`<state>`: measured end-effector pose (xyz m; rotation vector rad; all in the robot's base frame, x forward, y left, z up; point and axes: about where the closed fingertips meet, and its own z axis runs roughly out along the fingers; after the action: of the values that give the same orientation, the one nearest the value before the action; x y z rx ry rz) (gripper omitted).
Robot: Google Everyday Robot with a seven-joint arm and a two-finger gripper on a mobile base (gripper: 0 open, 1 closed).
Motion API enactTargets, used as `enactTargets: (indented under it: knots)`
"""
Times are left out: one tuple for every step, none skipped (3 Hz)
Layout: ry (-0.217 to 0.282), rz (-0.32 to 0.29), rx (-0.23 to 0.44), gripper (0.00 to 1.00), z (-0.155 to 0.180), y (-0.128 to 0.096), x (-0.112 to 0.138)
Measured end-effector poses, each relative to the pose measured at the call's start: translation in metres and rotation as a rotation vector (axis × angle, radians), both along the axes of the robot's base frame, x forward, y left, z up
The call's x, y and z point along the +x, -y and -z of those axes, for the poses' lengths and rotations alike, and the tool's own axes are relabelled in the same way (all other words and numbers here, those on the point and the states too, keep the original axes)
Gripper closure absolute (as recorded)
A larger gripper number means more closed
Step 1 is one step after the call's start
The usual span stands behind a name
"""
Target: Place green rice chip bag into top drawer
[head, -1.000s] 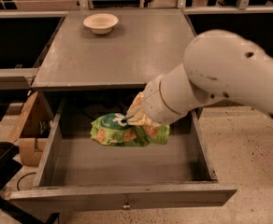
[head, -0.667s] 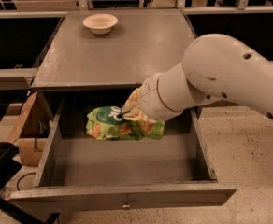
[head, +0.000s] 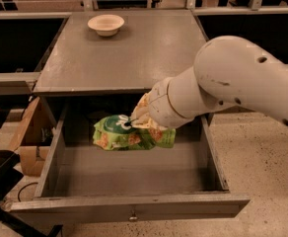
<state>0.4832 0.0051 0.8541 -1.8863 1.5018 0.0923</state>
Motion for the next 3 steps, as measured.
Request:
enactTargets:
  knots:
    - [0.0,0.0,0.0,0.11,0.0,0.0,0.0]
    - [0.0,0.0,0.0,0.0,0.0,0.0,0.0]
    - [0.0,0.0,0.0,0.0,-0.0001,0.0,0.0]
